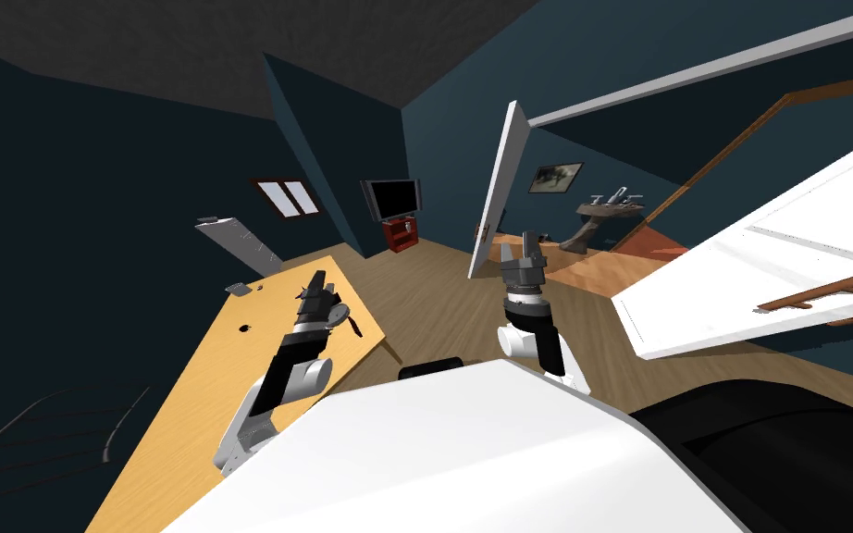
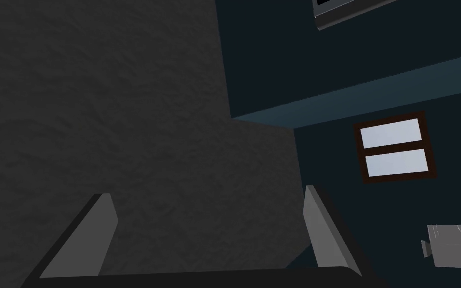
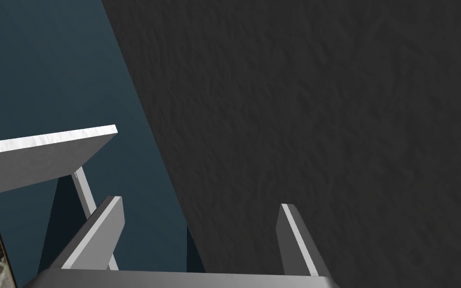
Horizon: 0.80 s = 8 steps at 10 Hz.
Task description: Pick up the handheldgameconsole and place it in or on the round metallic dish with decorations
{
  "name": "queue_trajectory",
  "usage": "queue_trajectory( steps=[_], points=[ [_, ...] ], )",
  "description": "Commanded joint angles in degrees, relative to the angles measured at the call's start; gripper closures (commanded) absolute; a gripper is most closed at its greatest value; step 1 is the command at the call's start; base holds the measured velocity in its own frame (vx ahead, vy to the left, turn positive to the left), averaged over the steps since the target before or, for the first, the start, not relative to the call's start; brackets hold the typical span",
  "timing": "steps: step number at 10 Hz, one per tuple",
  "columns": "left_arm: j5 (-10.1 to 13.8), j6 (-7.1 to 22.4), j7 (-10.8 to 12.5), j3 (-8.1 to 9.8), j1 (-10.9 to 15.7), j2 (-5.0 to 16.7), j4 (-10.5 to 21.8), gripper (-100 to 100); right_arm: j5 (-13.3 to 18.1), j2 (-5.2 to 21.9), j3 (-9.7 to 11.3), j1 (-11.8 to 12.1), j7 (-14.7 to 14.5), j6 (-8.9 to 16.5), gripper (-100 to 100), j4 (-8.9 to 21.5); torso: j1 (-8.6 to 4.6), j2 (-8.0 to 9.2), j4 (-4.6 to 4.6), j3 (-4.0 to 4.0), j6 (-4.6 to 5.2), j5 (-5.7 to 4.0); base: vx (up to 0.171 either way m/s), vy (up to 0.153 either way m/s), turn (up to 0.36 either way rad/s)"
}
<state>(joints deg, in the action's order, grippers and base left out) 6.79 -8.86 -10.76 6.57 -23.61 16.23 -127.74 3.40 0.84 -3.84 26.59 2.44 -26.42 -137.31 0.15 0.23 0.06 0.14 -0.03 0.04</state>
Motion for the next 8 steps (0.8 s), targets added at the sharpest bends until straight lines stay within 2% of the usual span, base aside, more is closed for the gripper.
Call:
queue_trajectory(
  steps=[1,2,3,4,5,6,7,8],
  points=[
    [0.75,2.86,-1.83,1.03,0.91,1.43,1.26,-100,0.0,0.0,0.0,0.0,0.0,0.0,0,0.0,0.0,0.0,0.0,0.0,0.0,0.0,-0.066,0.026,-0.171],
    [0.75,3.15,-1.83,1.03,0.91,1.43,1.26,-100,0.0,0.0,0.0,-0.01,0.0,0.0,0,0.0,0.01,0.0,-0.01,-0.01,0.04,0.0,-0.055,0.024,-0.085],
    [1.48,5.49,-3.41,1.97,1.57,2.69,2.43,-100,0.0,0.0,0.0,0.0,0.0,0.0,0,0.0,0.0,-0.05,-0.01,-0.03,0.0,0.0,-0.058,0.024,-0.153],
    [1.48,5.81,-3.41,1.97,1.57,2.69,2.43,-100,0.0,0.0,0.0,0.0,0.0,0.0,0,0.0,0.0,-0.06,-0.02,-0.04,0.03,0.0,-0.015,-0.024,-0.065],
    [2.25,7.99,-5.04,2.92,2.22,3.91,3.68,-100,0.0,0.0,0.0,0.0,0.0,0.0,0,0.0,-0.13,-0.17,-0.04,-0.1,0.0,-0.03,-0.034,-0.035,-0.113],
    [2.25,8.57,-5.04,2.92,2.22,3.91,3.68,-100,0.0,0.0,0.01,0.0,0.0,0.0,0,0.0,-0.19,-0.16,-0.04,-0.1,0.03,-0.04,-0.027,-0.028,-0.09],
    [3.08,10.77,-6.7,3.87,2.84,5.09,5.02,-100,0.0,0.0,0.0,0.0,0.0,0.0,0,0.0,-0.19,-0.17,-0.04,-0.1,0.01,-0.05,-0.027,-0.024,-0.084],
    [3.08,11.43,-6.7,3.87,2.84,5.09,5.02,-100,0.0,0.0,0.0,0.0,0.0,0.0,0,0.0,-0.17,-0.17,-0.04,-0.1,0.01,-0.04,-0.027,-0.026,-0.087]
  ],
)
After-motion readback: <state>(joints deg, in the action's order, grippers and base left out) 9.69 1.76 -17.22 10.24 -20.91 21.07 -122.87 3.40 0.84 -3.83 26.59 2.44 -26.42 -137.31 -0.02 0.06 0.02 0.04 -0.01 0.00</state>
